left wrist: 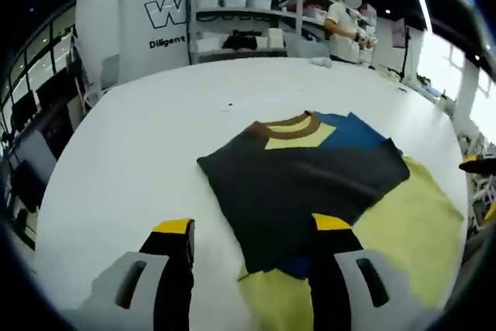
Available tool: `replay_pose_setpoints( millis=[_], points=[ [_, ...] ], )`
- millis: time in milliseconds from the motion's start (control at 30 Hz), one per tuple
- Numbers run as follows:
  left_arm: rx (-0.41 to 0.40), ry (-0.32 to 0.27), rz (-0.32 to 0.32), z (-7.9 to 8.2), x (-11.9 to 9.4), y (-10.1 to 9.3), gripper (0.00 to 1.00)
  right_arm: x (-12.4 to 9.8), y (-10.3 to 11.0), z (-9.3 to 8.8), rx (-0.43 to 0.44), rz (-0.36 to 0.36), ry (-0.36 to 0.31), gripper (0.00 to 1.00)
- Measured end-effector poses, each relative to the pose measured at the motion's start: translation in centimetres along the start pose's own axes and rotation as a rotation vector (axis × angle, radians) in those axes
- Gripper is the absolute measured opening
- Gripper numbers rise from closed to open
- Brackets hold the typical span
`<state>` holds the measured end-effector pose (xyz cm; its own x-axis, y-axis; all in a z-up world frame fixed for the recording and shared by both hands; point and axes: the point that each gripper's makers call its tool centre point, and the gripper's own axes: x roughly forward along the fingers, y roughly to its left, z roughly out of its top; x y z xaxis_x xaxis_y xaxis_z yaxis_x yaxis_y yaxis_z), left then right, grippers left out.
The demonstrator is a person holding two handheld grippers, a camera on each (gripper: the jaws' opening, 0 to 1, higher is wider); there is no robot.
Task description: Fold the garment on the visible template until the final outline fits inside the template.
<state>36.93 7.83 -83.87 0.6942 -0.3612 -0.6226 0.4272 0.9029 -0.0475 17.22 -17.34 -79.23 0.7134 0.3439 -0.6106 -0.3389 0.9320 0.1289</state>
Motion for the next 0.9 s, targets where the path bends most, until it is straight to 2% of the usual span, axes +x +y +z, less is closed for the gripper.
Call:
replay_pose_setpoints(
  millis=[100, 167, 233, 267, 367, 400, 533, 833, 900],
  points=[
    [-0.005, 0.026, 0.001, -1.0, 0.0, 0.1, 0.47, 0.0, -0.1, -0.1, 0.003, -0.003, 0.002, 0.91],
    [-0.018, 0.037, 0.0, -1.4, -0.1, 0.2, 0.41, -0.1, -0.2, -0.2, 0.002, -0.007, 0.005, 0.91],
    [-0.047, 0.054, 0.001, -1.9, -0.2, 0.2, 0.36, -0.1, -0.2, -0.2, 0.004, -0.009, 0.005, 0.91],
    [-0.106, 0.073, 0.005, -2.3, -0.3, 0.1, 0.35, -0.1, -0.2, -0.2, 0.006, -0.009, 0.004, 0.91],
    [-0.137, 0.078, -0.024, -2.5, -0.2, -0.6, 0.33, -0.1, -0.2, 0.0, 0.004, -0.013, 0.001, 0.9],
    [-0.121, 0.07, -0.018, -2.5, -0.2, -0.5, 0.31, -0.1, -0.1, 0.1, 0.003, -0.011, -0.001, 0.9],
    [-0.109, 0.088, -0.001, -2.8, -0.4, -0.2, 0.1, -0.1, -0.1, 0.1, 0.001, -0.011, -0.002, 0.9],
    [-0.052, 0.105, 0.005, -3.2, -1.1, -0.3, 0.06, -0.2, -0.2, 0.0, -0.004, -0.018, 0.005, 0.9],
    [-0.039, 0.112, -0.001, -3.3, -1.2, 0.2, 0.06, -0.3, 0.0, 0.0, -0.003, -0.012, 0.007, 0.9]
  ],
)
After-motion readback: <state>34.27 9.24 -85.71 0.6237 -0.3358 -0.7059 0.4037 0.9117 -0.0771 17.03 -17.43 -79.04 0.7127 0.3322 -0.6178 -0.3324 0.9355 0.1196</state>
